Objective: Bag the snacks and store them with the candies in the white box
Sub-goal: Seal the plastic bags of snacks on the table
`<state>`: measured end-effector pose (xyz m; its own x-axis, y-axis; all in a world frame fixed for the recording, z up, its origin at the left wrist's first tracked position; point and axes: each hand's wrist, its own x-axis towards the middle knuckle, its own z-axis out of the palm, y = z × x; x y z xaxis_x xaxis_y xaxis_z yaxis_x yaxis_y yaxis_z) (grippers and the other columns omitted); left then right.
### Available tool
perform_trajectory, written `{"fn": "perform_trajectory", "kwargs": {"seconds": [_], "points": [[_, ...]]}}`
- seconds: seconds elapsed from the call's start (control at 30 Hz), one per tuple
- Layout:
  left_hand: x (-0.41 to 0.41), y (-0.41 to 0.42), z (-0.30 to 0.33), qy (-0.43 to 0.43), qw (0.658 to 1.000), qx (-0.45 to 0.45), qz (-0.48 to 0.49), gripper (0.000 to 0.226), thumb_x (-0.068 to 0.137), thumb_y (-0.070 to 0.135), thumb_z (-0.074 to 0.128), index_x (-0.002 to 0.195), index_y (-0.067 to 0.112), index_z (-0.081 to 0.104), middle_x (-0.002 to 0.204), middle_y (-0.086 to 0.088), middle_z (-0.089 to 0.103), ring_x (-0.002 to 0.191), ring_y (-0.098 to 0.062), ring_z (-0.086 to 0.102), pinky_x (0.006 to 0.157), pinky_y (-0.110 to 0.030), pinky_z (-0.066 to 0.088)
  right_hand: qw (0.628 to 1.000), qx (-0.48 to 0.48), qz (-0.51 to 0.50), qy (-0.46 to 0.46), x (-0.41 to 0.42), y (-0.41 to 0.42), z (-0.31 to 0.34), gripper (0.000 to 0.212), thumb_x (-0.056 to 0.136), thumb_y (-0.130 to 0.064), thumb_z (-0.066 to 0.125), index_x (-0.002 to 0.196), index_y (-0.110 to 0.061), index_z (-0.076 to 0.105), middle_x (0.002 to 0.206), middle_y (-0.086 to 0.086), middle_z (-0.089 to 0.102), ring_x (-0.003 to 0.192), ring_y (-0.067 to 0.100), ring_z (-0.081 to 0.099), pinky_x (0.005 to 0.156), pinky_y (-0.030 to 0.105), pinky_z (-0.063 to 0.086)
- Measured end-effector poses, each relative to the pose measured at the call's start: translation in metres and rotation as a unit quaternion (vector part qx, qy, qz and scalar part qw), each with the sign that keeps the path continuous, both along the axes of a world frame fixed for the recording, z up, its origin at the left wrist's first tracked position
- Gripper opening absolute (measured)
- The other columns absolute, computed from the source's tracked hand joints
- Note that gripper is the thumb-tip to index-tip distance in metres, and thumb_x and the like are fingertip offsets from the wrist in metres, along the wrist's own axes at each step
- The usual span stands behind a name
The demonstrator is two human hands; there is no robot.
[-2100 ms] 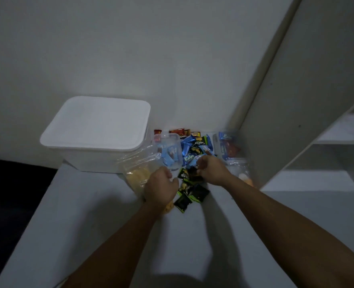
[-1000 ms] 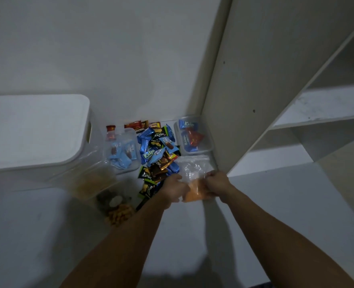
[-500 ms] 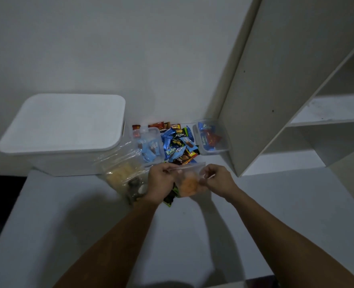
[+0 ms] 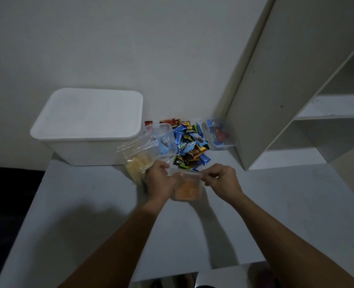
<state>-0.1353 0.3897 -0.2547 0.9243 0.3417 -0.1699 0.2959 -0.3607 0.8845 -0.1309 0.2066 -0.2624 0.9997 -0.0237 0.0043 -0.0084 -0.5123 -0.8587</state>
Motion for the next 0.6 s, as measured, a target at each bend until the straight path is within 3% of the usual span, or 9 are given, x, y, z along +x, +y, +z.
{"fn": "perform_trajectory", "kwargs": {"seconds": [0.07,0.13,0.23,0.3,0.37,0.47,0.6], "points": [[-0.005,0.003,-0.002,0.07,0.993,-0.095,0.007,0.03,0.072,0.024,0.081,0.084,0.019,0.054,0.092,-0.012,0.065,0.078,-0.021,0.06,0.063,-0.032,0.051,1.0,0.002,-0.003,0.0,-0.009,0.005,-0.003,0.008,0.077,-0.004,0.077,0.084,-0.006,0.078,0.075,-0.005,0.067,0.061,0.001,0.063,0.062,0.022,0.056],[-0.01,0.008,-0.006,0.094,0.987,-0.13,0.004,0.027,0.075,0.022,0.078,0.087,0.018,0.054,0.092,-0.013,0.065,0.081,-0.026,0.064,0.067,-0.039,0.056,1.0,-0.004,0.002,0.001,-0.017,0.009,-0.006,0.008,0.077,-0.003,0.076,0.084,-0.007,0.078,0.075,-0.002,0.067,0.061,0.002,0.063,0.061,0.019,0.055],[-0.018,0.017,-0.009,0.009,0.998,-0.035,-0.06,0.036,0.074,0.012,0.079,0.104,0.017,0.059,0.091,-0.001,0.054,0.083,-0.015,0.055,0.071,-0.027,0.049,1.0,0.001,0.006,0.012,-0.027,0.013,-0.01,0.007,0.078,-0.002,0.075,0.082,-0.008,0.078,0.077,0.003,0.069,0.064,0.014,0.067,0.062,0.033,0.06],[-0.021,0.022,-0.011,-0.05,0.993,-0.004,-0.105,0.025,0.073,0.007,0.079,0.095,0.012,0.069,0.092,0.003,0.054,0.081,-0.01,0.053,0.07,-0.013,0.045,1.0,0.0,0.005,0.014,-0.031,0.015,-0.011,0.008,0.078,-0.002,0.075,0.082,-0.009,0.078,0.078,0.004,0.069,0.064,0.019,0.066,0.062,0.037,0.06],[-0.024,0.026,-0.013,-0.059,0.99,0.002,-0.129,0.012,0.075,0.005,0.077,0.085,0.01,0.073,0.084,0.006,0.058,0.073,-0.005,0.052,0.063,-0.005,0.041,1.0,-0.018,0.008,0.011,-0.035,0.016,-0.011,0.008,0.078,-0.005,0.076,0.083,-0.011,0.078,0.081,0.003,0.069,0.065,0.015,0.062,0.063,0.03,0.056],[-0.028,0.028,-0.013,-0.063,0.988,0.003,-0.142,0.009,0.077,0.006,0.076,0.084,0.012,0.074,0.079,0.004,0.062,0.068,-0.002,0.051,0.06,-0.008,0.04,0.999,-0.043,0.02,0.004,-0.04,0.021,-0.006,0.012,0.075,-0.01,0.079,0.087,-0.014,0.077,0.082,-0.002,0.068,0.066,0.009,0.054,0.06,0.014,0.045],[-0.031,0.027,-0.01,-0.073,0.985,0.012,-0.158,0.008,0.077,0.003,0.075,0.085,0.006,0.074,0.076,0.004,0.059,0.067,-0.001,0.049,0.062,-0.003,0.039,0.998,-0.052,0.017,-0.01,-0.041,0.027,-0.003,0.011,0.075,-0.01,0.079,0.085,-0.014,0.077,0.078,-0.005,0.064,0.065,0.004,0.051,0.058,0.013,0.041]]}}
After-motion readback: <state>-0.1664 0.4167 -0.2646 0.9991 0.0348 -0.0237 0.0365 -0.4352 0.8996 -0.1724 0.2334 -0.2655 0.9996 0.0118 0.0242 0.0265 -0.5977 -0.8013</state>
